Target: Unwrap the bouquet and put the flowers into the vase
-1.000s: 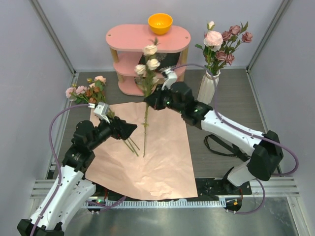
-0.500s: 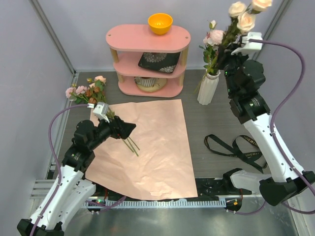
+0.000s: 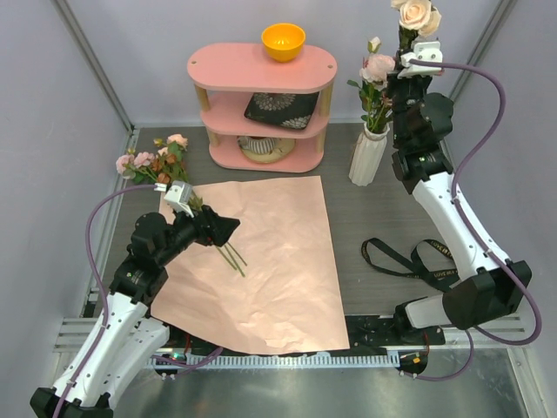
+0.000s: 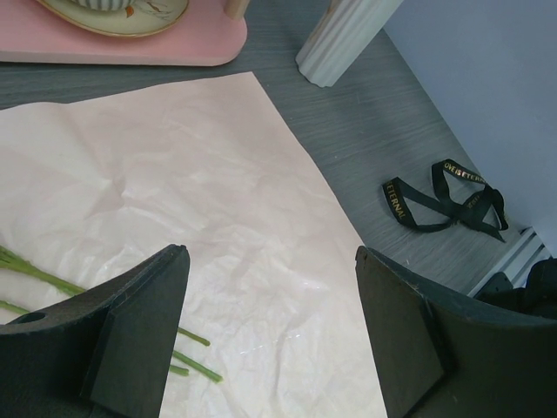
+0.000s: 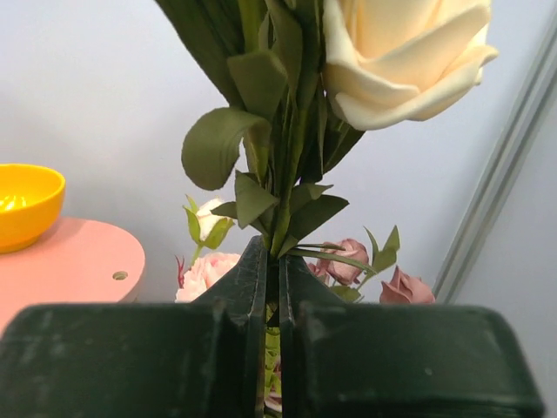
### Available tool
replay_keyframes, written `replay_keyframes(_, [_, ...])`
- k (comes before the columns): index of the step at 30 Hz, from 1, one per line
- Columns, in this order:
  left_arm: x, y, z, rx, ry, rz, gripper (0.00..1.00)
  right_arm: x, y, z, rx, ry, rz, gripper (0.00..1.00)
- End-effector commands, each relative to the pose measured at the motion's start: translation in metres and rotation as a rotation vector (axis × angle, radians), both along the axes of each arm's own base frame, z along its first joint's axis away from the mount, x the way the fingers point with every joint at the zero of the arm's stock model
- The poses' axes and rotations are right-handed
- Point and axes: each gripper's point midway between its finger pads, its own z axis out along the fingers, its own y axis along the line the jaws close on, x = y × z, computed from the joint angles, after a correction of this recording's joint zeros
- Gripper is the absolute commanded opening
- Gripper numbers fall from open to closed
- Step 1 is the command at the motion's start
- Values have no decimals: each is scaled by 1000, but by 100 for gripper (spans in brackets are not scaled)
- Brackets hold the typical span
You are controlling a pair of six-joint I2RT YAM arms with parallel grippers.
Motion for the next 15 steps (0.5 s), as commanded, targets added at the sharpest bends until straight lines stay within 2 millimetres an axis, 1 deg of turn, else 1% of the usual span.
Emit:
replay_keyframes(1, [2,1,23,-6,-65,3,81,-9,6,39,-89,-160,18,1])
replay_keyframes(6, [4,0,20,1,-55,4,81,5,12,27,-140,-138,22,1])
replay_keyframes(8, [4,1,20,3,-55,5,81,10,13,19,-137,-122,28,1])
replay_keyframes(9, [5,1,20,3,-55,7,81,12,14,12,-137,-109,32,1])
replay_keyframes(11, [6,1,19,6,-50,10,81,12,14,7,-125,-106,32,1])
replay_keyframes(13, [6,1,18,8,-47,11,81,13,13,-3,-108,-89,35,1])
replay_keyframes(14, [7,1,18,8,-47,11,81,9,12,-1,-101,-102,35,1])
replay_keyframes(15, [7,1,17,9,-43,10,81,11,12,-10,-101,-87,37,1])
